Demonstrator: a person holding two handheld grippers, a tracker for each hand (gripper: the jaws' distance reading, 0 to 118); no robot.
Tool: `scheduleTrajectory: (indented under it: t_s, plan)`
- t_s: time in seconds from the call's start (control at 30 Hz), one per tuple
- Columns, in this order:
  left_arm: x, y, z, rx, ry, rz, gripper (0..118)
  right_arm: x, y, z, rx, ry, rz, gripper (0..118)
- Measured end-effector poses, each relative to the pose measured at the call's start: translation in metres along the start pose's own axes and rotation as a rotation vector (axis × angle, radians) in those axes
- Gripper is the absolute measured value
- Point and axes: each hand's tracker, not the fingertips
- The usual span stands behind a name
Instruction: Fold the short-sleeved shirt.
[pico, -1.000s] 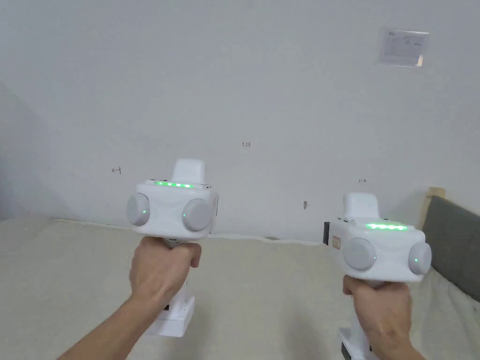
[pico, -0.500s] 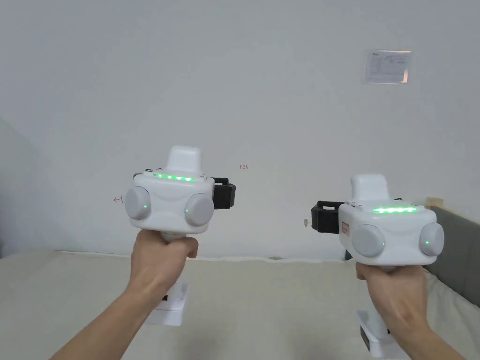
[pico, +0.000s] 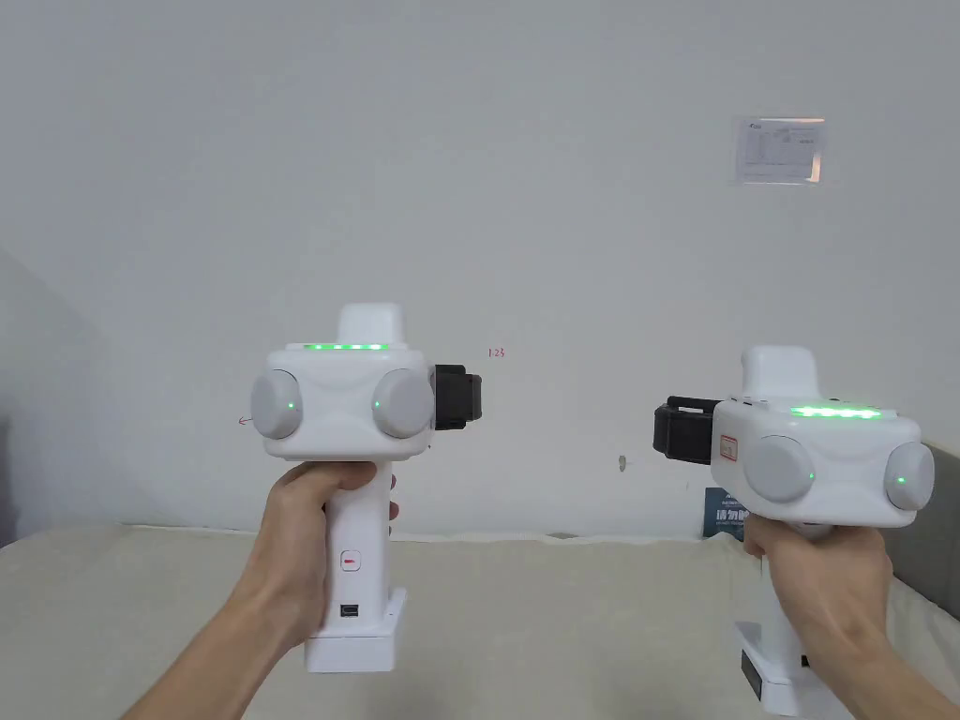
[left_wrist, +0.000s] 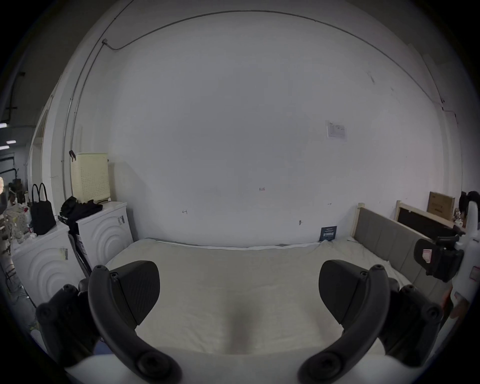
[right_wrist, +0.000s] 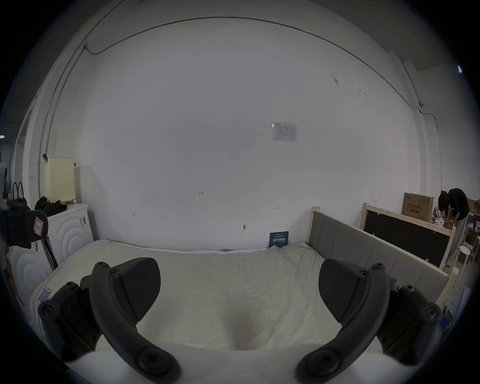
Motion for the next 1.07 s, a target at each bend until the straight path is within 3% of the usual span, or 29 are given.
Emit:
scheduleTrajectory:
  t_s: [0.03,0.07,0.17,0.2,0.27,0.4,0.57,1.07]
  plan:
    - [-0.001,0.003,0.001,-0.005,-0.007,0.002,118,-0.003,0.000,0.004,0.004,0.000,0.003,118]
    - [-0.004,-0.003,0.003,-0.165,0.022,0.052,118,-0.003,0.001,0.004,0.007,0.000,0.008,118]
    - [-0.005,0.007,0.009,-0.167,-0.065,0.053,118,-0.005,0.004,0.011,0.014,0.003,0.019,118]
    - [-0.007,0.014,0.009,-0.095,-0.071,0.056,118,-0.005,0.006,0.012,0.020,0.007,0.015,118]
    - [-0.012,0.023,0.005,-0.074,-0.028,0.124,118,-0.005,0.009,0.016,0.029,0.017,0.001,118]
    - [-0.012,0.018,0.005,-0.131,-0.019,0.133,118,-0.007,0.015,0.019,0.043,0.020,-0.001,118]
    - [-0.012,0.008,0.008,0.000,0.045,0.073,118,-0.010,0.015,0.024,0.036,0.006,0.016,118]
    - [-0.001,-0.006,0.011,0.031,0.087,-0.054,118,-0.013,0.013,0.022,0.039,-0.005,0.014,118]
